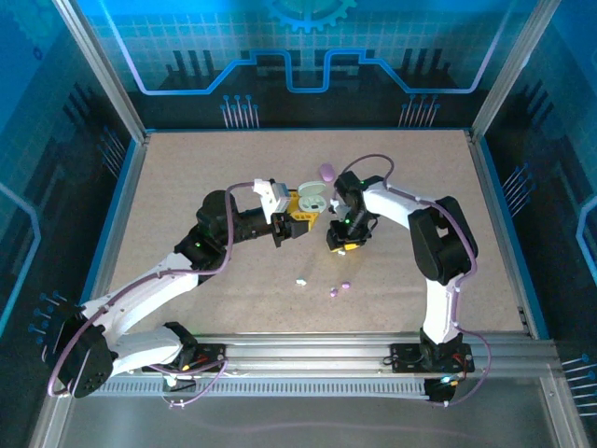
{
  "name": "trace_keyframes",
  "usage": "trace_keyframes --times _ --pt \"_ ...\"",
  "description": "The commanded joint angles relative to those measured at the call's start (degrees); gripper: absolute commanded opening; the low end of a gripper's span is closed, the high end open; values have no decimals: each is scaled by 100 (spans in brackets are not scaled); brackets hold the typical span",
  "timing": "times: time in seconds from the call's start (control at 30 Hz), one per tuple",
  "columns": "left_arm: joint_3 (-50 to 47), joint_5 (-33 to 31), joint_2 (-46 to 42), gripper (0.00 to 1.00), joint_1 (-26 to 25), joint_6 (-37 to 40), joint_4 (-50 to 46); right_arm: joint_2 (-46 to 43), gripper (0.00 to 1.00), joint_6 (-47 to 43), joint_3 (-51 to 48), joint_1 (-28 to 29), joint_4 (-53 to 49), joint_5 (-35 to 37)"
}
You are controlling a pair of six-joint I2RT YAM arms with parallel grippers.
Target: Insert the wireless bluetooth earbuds into the charging case
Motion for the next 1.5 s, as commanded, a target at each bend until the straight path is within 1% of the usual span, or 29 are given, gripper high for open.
trace_keyframes --times 0.0,0.13,0.37,0.5,0.63,1.13,1.47 --pt "-109 -104 -179 34 29 111 33 -76 44 32 315 111 -366 534" --pt "-119 -117 -182 34 31 125 35 49 40 144 453 161 -461 680" --pt "-122 -101 -173 34 26 102 64 285 40 479 708 413 -612 936" --pt "-119 -93 -196 34 23 102 55 419 36 646 746 469 -647 1038" --pt "-121 -98 -208 34 30 112 46 469 37 719 711 522 -643 1146" --pt "-90 -75 -151 34 28 76 54 511 31 804 619 542 -616 1178" --pt "-117 -113 -172 34 30 97 55 564 30 850 504 544 -581 1218"
